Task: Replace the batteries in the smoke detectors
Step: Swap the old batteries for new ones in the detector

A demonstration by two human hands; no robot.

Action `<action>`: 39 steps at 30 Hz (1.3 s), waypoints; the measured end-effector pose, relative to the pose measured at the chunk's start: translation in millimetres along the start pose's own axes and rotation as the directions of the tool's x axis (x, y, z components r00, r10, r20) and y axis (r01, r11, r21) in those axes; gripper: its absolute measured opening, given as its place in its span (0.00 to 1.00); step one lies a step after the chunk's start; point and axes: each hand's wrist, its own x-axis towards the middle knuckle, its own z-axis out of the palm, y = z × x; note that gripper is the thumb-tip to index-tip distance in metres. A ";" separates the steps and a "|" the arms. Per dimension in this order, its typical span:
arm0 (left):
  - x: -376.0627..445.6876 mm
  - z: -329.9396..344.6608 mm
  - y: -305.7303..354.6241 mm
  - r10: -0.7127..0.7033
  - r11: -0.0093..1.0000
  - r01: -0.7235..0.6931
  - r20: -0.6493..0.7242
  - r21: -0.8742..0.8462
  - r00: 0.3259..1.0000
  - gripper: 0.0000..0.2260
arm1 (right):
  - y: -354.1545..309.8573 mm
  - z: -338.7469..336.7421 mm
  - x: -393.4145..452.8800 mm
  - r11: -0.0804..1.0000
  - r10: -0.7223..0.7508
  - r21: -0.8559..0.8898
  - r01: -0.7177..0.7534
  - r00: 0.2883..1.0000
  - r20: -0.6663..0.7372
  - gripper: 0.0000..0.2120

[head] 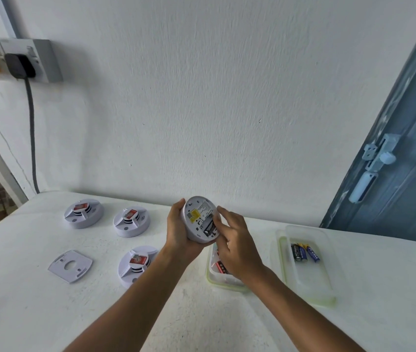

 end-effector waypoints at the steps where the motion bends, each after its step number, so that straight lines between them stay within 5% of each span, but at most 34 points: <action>1: 0.9 -0.4 0.3 0.001 1.000 -0.001 -0.014 0.019 1.000 0.23 | 2.5 -2.0 0.2 1.000 -0.014 -0.011 0.015 0.999 0.036 0.20; 4: 2.1 -0.6 2.5 0.026 0.998 -0.023 -0.046 0.064 0.999 0.21 | 10.6 -10.3 7.9 0.998 0.024 0.049 -0.028 0.996 0.090 0.17; 7: 3.5 -3.9 7.3 0.062 0.996 -0.059 -0.055 0.065 0.997 0.20 | 18.1 -20.7 14.0 0.951 0.256 0.165 -0.260 0.966 0.045 0.17; 9: 3.6 -8.3 9.0 0.073 0.995 -0.069 -0.058 0.074 0.996 0.19 | 29.7 -25.0 16.8 0.937 0.331 0.074 -0.342 0.934 0.133 0.16; 15: 1.0 -18.5 8.8 0.062 0.996 -0.058 -0.080 0.062 0.995 0.18 | 35.4 -27.4 22.6 0.912 0.331 -0.367 -0.184 0.858 0.393 0.19; 21: 0.2 -15.3 7.1 0.043 0.997 -0.038 -0.082 0.061 0.996 0.18 | 31.8 -6.2 21.4 0.879 0.313 -0.473 -0.070 0.831 0.459 0.15; 24: -0.5 -15.8 7.8 0.043 0.997 -0.037 -0.086 0.070 0.995 0.18 | 38.1 -1.3 21.3 0.925 0.334 -0.299 -0.234 0.876 0.347 0.11; 27: -0.1 -18.8 9.9 0.058 0.996 -0.051 -0.092 0.080 0.994 0.18 | 35.1 -9.7 26.1 0.902 0.402 0.109 -0.418 0.904 0.142 0.05; 30: 1.2 -20.0 11.3 0.069 0.995 -0.061 -0.099 0.083 0.993 0.19 | 18.4 -19.2 30.6 0.841 0.369 0.431 -0.326 0.929 -0.017 0.05; 36: -3.8 -8.0 8.0 0.043 0.997 -0.039 -0.059 0.070 0.997 0.22 | -6.8 -8.5 31.9 0.919 0.081 0.391 -0.046 0.994 -0.074 0.06; 39: -7.0 -5.6 10.0 0.042 0.997 -0.039 -0.053 0.062 0.998 0.24 | -12.2 -7.3 29.0 0.918 0.021 0.395 -0.035 0.999 0.040 0.07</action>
